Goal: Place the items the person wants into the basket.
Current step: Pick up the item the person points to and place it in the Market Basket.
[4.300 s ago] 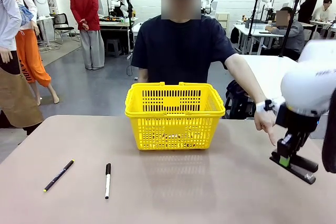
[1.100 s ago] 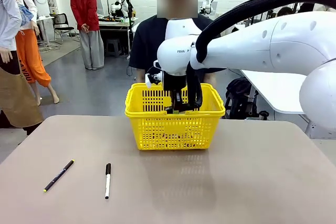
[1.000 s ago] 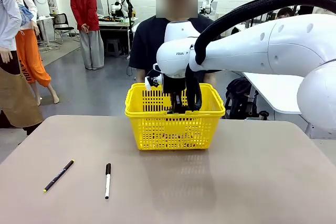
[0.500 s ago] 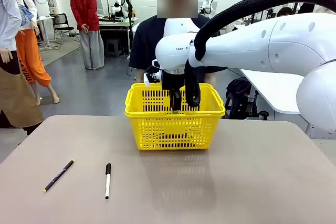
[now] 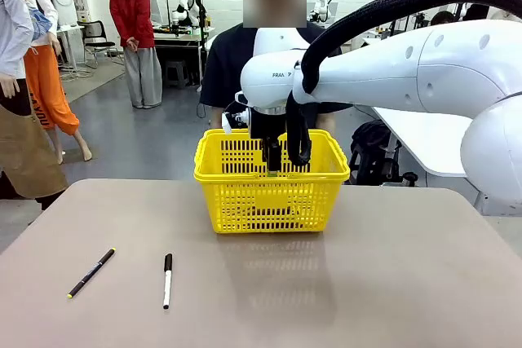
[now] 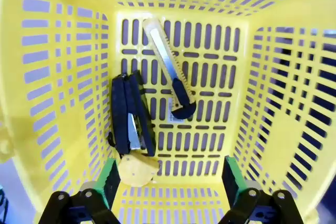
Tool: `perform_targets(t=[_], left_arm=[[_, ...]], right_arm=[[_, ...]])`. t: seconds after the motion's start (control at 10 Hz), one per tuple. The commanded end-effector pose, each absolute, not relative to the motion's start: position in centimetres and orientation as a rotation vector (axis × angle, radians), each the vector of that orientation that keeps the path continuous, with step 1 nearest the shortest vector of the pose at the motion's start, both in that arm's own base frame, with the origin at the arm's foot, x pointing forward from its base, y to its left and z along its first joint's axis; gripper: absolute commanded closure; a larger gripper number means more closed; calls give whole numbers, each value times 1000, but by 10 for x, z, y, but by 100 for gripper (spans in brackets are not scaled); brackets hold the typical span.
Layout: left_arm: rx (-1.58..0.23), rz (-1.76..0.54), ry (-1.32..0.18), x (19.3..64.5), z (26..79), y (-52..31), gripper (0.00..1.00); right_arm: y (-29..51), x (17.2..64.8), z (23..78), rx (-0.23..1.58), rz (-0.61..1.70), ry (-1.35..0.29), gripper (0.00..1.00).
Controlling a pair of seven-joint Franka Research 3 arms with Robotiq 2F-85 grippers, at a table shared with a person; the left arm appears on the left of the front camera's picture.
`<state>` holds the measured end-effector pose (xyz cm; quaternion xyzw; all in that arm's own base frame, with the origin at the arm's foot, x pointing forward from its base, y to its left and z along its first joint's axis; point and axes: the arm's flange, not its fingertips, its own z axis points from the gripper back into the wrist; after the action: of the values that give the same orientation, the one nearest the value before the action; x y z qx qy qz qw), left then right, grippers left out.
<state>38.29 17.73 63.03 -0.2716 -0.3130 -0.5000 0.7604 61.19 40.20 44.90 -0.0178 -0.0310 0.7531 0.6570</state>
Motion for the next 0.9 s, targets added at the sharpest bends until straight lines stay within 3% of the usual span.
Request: perform_targets(t=[0.0, 0.2, 0.4, 0.6, 0.8], left_arm=[[-601, -1101, -708, 382, 630, 178, 0], [-601, -1101, -708, 382, 630, 178, 0], [-601, -1101, -708, 382, 630, 178, 0], [-601, -1101, -708, 382, 630, 178, 0], [-601, -1101, -708, 382, 630, 178, 0]], right_arm=[[372, 543, 525, -92, 1570, -124, 0], [266, 443, 617, -127, 1237, -269, 0], [142, 343, 659, -132, 807, -333, 0], [59, 291, 643, -83, 636, -362, 0], [4, 277, 622, -10, 583, -377, 0]])
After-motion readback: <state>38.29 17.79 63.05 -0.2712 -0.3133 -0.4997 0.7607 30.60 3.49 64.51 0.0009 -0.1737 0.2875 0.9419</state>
